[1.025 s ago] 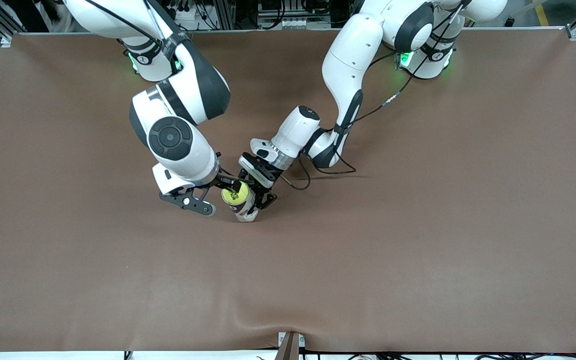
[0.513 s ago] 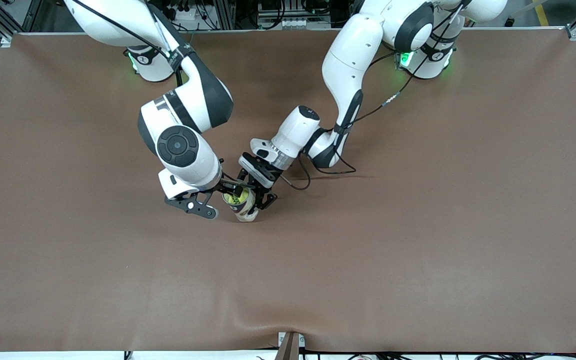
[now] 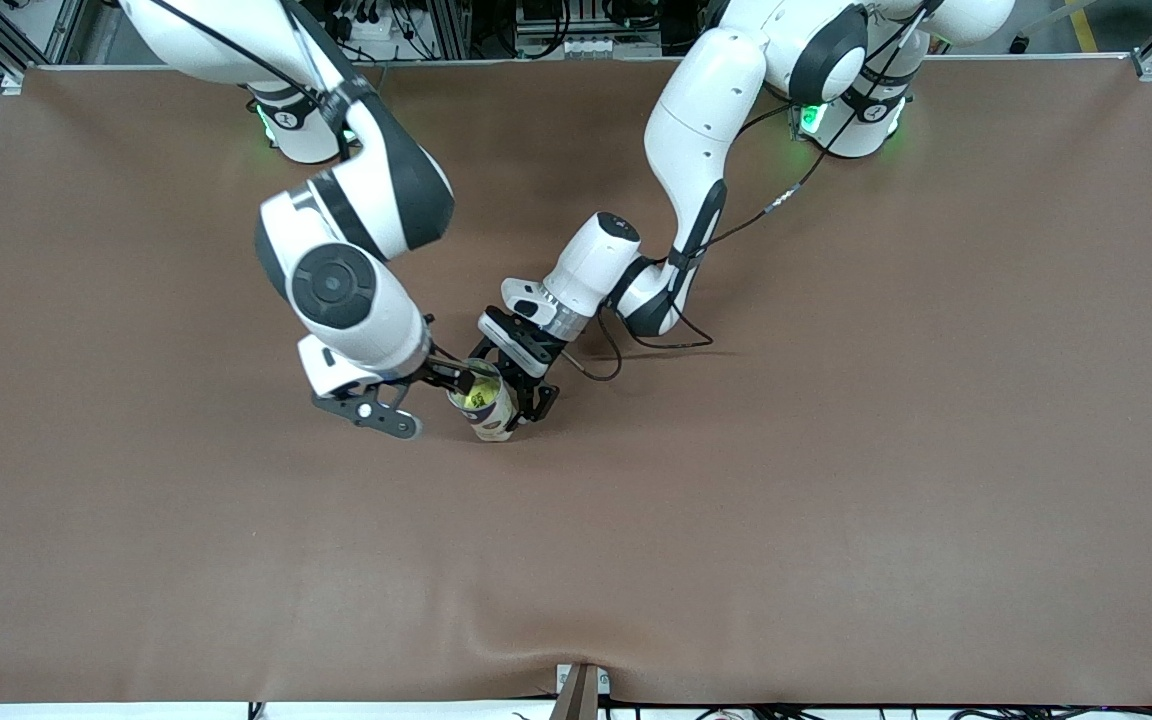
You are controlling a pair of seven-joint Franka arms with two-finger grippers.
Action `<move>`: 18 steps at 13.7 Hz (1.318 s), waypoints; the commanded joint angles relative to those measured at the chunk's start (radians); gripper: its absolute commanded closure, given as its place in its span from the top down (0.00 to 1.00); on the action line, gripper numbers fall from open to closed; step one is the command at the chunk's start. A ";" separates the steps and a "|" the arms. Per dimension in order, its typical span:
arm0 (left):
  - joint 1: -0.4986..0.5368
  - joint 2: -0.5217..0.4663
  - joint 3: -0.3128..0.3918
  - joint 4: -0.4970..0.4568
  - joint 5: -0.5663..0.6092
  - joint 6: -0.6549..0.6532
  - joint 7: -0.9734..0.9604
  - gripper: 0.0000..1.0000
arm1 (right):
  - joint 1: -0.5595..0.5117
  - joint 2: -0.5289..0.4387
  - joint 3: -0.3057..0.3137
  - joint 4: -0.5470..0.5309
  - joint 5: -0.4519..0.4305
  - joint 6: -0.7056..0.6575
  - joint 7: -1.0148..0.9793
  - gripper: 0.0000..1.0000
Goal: Insert tennis ball vertically with right arm
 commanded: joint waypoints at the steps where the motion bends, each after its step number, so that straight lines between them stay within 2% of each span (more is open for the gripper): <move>1: -0.009 -0.001 0.011 0.011 -0.018 -0.016 -0.004 1.00 | -0.030 -0.073 0.002 0.038 -0.011 -0.094 -0.023 1.00; 8: -0.010 -0.040 0.008 0.004 -0.047 -0.114 -0.009 1.00 | -0.214 -0.257 0.000 0.046 -0.011 -0.231 -0.274 1.00; 10: -0.010 -0.069 0.008 -0.001 -0.047 -0.183 -0.009 1.00 | -0.275 -0.289 0.000 0.046 -0.016 -0.276 -0.422 1.00; 15: -0.009 -0.129 0.011 -0.019 -0.047 -0.295 -0.009 1.00 | -0.439 -0.295 0.002 0.065 -0.017 -0.320 -0.754 1.00; 18: -0.009 -0.132 0.014 -0.024 -0.044 -0.304 -0.006 1.00 | -0.478 -0.295 0.005 0.083 -0.013 -0.341 -0.814 1.00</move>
